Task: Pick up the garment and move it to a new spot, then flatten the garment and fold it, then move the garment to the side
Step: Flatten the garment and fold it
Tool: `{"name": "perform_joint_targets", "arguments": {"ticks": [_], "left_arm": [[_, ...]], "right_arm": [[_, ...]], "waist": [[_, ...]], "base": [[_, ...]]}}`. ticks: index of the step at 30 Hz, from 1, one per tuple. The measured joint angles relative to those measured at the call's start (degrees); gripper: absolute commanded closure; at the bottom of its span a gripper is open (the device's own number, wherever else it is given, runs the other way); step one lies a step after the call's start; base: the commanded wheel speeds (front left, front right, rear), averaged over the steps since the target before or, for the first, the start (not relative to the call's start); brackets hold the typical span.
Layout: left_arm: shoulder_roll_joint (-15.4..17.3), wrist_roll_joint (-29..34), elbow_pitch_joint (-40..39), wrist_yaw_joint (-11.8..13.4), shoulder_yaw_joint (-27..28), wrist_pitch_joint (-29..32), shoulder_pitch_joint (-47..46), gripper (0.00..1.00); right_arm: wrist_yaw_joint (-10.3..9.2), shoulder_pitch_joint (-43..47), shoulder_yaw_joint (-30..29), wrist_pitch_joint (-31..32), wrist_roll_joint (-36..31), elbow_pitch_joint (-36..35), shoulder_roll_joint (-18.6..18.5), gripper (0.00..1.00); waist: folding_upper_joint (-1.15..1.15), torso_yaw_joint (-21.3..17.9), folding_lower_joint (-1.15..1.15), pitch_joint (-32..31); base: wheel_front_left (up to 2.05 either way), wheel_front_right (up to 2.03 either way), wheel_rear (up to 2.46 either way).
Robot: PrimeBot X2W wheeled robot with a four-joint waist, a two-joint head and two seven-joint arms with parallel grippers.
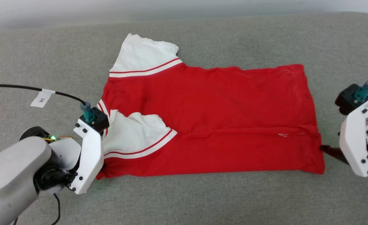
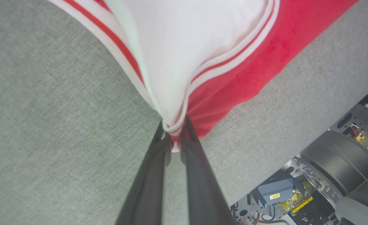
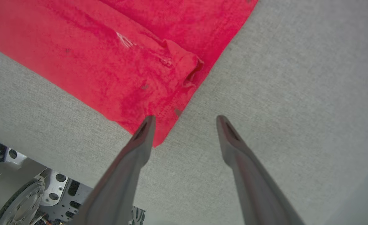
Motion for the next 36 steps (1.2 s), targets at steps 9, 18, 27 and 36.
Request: {"name": "perform_joint_targets", "arguments": {"ticks": [9, 18, 27, 36], "left_arm": [[-0.4, 0.8, -0.3, -0.1, -0.9, -0.7, -1.9, 1.00], [0.0, 0.0, 0.3, -0.1, -2.1, -3.2, -1.5, 1.00], [2.6, -2.7, -1.4, -0.1, -3.6, -4.7, 2.5, 1.00], [5.7, -3.9, -7.2, 0.8, -4.6, -5.2, 7.3, 1.00]], "right_arm": [[-0.02, 1.6, 1.9, -3.0, 1.0, 9.3, 7.5, 0.00], [-0.11, 1.5, 4.3, -8.7, 2.4, 11.2, 8.1, 1.00], [0.01, 2.0, 6.8, -12.7, 5.0, 6.1, 2.2, 1.00], [0.02, 8.2, 7.0, -14.1, 7.8, 0.3, -3.8, 1.00]], "waist": [[0.00, 1.7, 0.00, 3.2], [0.00, 1.5, 0.00, 2.7], [0.00, 0.9, 0.00, -2.0], [0.00, 0.9, 0.00, -3.9]], "base": [[0.00, 0.00, 0.00], [0.00, 0.00, 0.00], [0.00, 0.00, 0.00], [0.00, 0.00, 0.00]]}}
